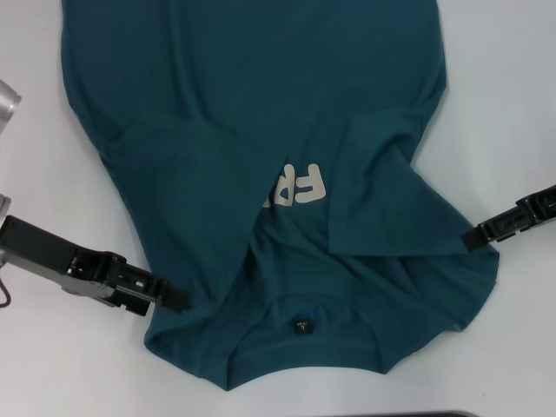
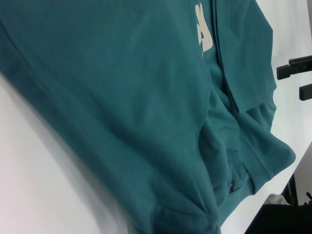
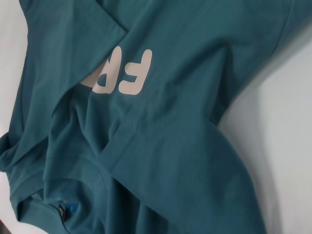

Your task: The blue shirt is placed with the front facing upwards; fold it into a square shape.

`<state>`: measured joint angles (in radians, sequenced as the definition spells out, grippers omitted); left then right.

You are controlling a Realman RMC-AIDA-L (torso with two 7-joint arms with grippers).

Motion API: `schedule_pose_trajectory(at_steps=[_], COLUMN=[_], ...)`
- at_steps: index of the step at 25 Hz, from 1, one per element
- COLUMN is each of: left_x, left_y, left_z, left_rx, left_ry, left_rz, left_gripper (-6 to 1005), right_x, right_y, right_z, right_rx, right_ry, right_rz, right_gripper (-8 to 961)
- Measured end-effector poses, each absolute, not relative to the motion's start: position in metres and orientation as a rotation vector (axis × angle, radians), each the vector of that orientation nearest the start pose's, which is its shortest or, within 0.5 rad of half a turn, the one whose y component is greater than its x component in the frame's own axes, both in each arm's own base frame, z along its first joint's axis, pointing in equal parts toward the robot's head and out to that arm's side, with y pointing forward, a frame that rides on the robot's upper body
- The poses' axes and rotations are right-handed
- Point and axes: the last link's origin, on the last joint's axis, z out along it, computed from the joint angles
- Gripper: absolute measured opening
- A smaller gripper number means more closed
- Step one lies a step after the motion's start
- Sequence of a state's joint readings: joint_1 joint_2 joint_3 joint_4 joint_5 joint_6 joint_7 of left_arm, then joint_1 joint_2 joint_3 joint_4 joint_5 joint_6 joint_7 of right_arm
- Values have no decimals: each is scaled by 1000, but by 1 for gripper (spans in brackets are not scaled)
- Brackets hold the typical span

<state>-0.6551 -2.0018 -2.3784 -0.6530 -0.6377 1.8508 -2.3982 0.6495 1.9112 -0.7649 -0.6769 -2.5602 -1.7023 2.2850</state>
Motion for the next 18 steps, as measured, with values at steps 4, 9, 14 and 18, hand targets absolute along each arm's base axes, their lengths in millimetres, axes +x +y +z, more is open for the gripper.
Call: schedule_pose_trajectory(at_steps=[4,9,14,18], left_x=[-272,-274,-276,-276], left_y=[297,297,296,294], left_z=[5,3,0,-5], left_rx=[-2648,-2637,-2626,-2628], left_ry=[-2045,-2035,-2039,-2032], left_rz=[137,148,188,235], left_gripper=[904,904,904,904], right_x=[305,303,303,303], right_y=[326,326,328,328], right_z=[46,42,41,39], right_rx=[-2555,-2578,-2581,-2587], right_ry=[1727,1709,1690,1685], right_rz=[-209,-213,-209,-208], right_gripper=[862,862,862,862])
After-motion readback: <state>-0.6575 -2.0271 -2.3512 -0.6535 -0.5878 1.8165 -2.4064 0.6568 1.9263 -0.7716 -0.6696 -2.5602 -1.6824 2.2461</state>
